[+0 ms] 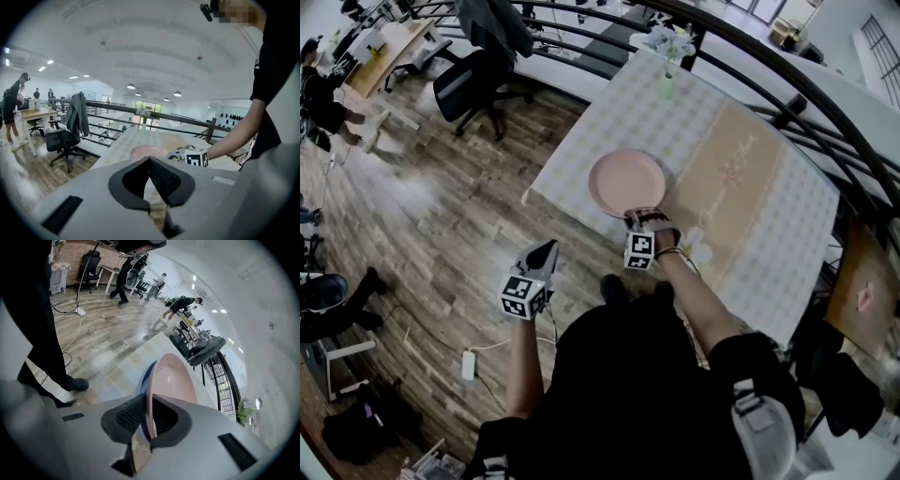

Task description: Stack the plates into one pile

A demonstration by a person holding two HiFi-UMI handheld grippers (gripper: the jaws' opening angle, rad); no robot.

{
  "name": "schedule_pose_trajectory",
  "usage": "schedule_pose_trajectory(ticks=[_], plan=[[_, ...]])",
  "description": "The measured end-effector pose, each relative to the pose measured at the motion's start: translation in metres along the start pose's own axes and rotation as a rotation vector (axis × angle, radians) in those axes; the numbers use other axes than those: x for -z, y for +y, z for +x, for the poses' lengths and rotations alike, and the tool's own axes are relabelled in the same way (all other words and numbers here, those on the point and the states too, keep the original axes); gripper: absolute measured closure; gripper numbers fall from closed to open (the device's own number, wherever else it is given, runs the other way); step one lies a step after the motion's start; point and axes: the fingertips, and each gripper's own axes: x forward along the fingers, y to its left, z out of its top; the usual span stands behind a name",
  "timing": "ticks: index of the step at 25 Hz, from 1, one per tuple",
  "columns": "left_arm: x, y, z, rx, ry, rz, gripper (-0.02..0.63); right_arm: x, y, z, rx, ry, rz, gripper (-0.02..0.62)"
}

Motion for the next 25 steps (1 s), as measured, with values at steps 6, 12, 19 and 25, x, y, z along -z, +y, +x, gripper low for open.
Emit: schedule_pose_trajectory(ticks=[6,12,19,25], plan=[[-0.004,-0.005,0.004,0.013,-0.002,0.0,0.606,-0.001,-0.006,-0.005,-0.02,-0.004,0.064,0.481],[-0.004,-0.016,0.009,0.024,-0.005,0.002,0.606,0.002,-0.006,-0.011,-0.053,-0.024,0.092,0.459],[-0.01,-0.029,0.013,0.014,-0.015,0.003,0.606,0.02,-0.003,-0.024,-0.065,-0.02,0.154,0.485],[-0.015,-0.048,0.018,0.0,-0.026,0.004,0.606,0.054,-0.008,-0.034,-0.121,-0.008,0.31,0.553]])
